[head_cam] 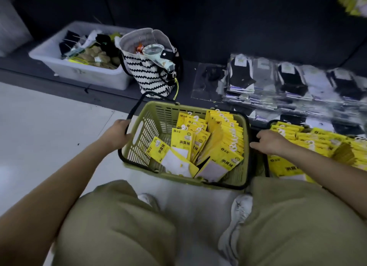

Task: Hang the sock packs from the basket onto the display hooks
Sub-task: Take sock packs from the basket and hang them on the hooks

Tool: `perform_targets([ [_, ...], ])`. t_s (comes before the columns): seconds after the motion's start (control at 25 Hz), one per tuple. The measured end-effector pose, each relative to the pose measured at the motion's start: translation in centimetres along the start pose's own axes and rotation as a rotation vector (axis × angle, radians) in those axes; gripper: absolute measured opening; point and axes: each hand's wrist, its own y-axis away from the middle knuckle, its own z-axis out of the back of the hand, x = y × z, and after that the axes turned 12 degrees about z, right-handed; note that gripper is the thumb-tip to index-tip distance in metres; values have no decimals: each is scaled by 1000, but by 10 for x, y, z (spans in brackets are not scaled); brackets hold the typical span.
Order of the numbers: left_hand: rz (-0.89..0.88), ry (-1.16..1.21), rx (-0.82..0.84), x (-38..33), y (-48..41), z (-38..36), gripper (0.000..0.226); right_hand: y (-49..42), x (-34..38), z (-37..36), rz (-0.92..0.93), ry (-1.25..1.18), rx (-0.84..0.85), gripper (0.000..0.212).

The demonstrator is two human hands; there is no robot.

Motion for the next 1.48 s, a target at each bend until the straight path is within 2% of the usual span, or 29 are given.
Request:
perform_targets([
  [0.12,-1,-3,76,9,8,-9,38,-10,30,-5,167,73,-1,38],
  [0.24,-62,-93,145,6,1,-21,42,-31,80,-23,319,39,73,33],
  [0.32,-87,-95,182,0,-7,-36,41,-48,110,-44,346,-30,103,31],
  [0.44,0,-82,276,-5,-33,-71,41,-81,136,-91,281,-218,98,35],
  [0.56,183,-67,417,-4,-62,-117,29,-109,137,-135,102,-469,64,21],
  [0.64,366,80,447,4,-74,-151,23,-126,136,-156,19,-588,0,15],
  [0.72,646,403,507,11,-81,-178,40,-138,135,-172,-60,-707,-80,31],
  [0.8,854,709,561,12,-92,-190,49,-147,137,-187,-140,-807,-173,35],
  [0.96,1010,980,526,7,-112,-190,42,-155,145,-200,-246,-917,-254,23],
  [1.08,944,1092,499,3,-106,-184,33,-152,147,-200,-280,-908,-325,18],
  [1.16,805,1068,443,-3,-99,-173,17,-144,147,-195,-326,-909,-381,20],
  [1.24,621,1059,427,-14,-101,-157,15,-135,144,-189,-313,-901,-418,20],
  [1.36,331,888,523,-33,-118,-135,17,-125,139,-176,-255,-921,-467,19],
  [1.48,252,749,638,-44,-123,-124,17,-122,132,-169,-304,-963,-429,20],
])
